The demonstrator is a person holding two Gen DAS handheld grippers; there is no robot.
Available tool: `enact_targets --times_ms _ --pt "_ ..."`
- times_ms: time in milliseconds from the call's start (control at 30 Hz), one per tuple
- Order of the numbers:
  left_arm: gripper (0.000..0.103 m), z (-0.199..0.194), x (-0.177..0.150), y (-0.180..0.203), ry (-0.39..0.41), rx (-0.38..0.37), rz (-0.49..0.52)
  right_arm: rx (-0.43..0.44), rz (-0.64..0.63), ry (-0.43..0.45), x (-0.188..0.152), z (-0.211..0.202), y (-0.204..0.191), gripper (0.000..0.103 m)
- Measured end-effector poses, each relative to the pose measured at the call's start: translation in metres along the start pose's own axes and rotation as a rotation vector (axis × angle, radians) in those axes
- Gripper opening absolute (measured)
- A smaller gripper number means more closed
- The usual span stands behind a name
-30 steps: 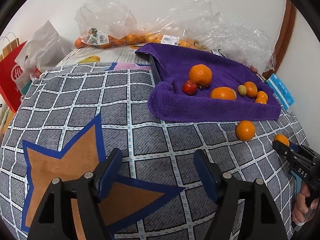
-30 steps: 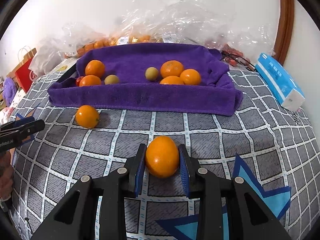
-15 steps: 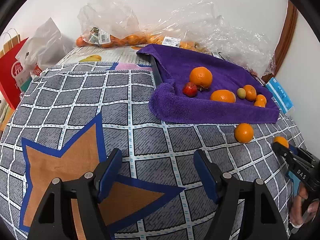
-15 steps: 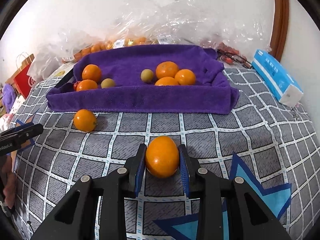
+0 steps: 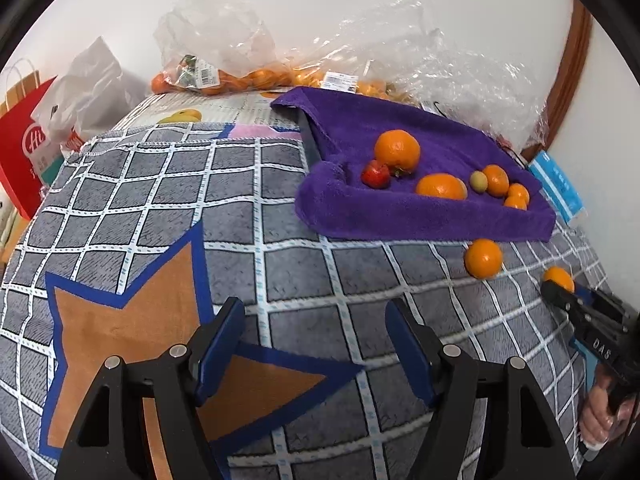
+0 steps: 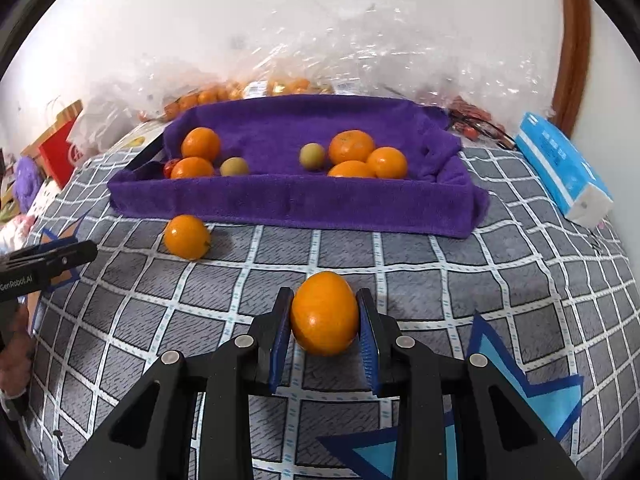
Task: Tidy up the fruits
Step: 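Grasp a loose orange on the bed cover with the right tool, then grasp the last loose orange with the left tool while the right tool holds its orange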
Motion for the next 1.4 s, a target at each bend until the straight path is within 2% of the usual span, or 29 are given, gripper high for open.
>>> enact_targets --times_ms 167,300,433,567,700,767,833,867,1133,1267,1400 --pt "0.068 -0.007 -0.002 0.024 0.004 -0.071 -0.035 0.004 0.042 0.034 0.003 -0.007 0.009 0.031" --pt "0.068 -0.001 0.005 0.060 0.003 -0.100 0.038 -0.040 0.026 0.040 0.002 -0.012 0.020 0.031" --pt "0.068 0.009 0.011 0.083 -0.003 -0.144 0.032 -0.054 0.024 0.049 -0.001 -0.019 0.034 0.031" --pt "0.067 0.023 0.014 0.101 -0.020 -0.161 0.008 -0.058 0.057 0.055 -0.005 -0.024 0.045 0.032" --pt "0.059 0.041 0.012 0.117 -0.027 -0.146 0.033 -0.032 0.079 0.057 -0.006 -0.025 0.047 0.032" --pt "0.050 0.047 0.011 0.118 -0.030 -0.127 0.032 -0.003 0.082 0.036 -0.007 -0.021 0.045 0.032" --pt "0.034 0.050 0.008 0.120 -0.013 -0.114 0.047 0.004 0.073 0.018 -0.008 -0.017 0.042 0.032" --pt "0.032 0.049 0.008 0.120 -0.012 -0.128 0.046 0.005 0.063 0.013 -0.008 -0.016 0.039 0.031" --pt "0.032 0.031 0.010 0.102 0.058 -0.198 -0.068 0.004 0.051 0.010 -0.010 -0.015 0.037 0.031" --pt "0.032 0.031 0.006 0.092 0.024 -0.153 -0.084 0.000 0.061 0.016 -0.009 -0.016 0.040 0.031" --pt "0.032 0.018 0.001 0.082 0.044 -0.140 -0.073 0.005 0.063 0.019 -0.009 -0.016 0.040 0.031"
Point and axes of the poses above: each gripper's, at about its wrist camera, not at the fingertips, and z roughly the way its jaws point, y to its right, x to its top, the point moved 4 cm from there along z, roughly the way its jaws point, and after that the axes turned 14 degrees about y, right-handed, at the moved point
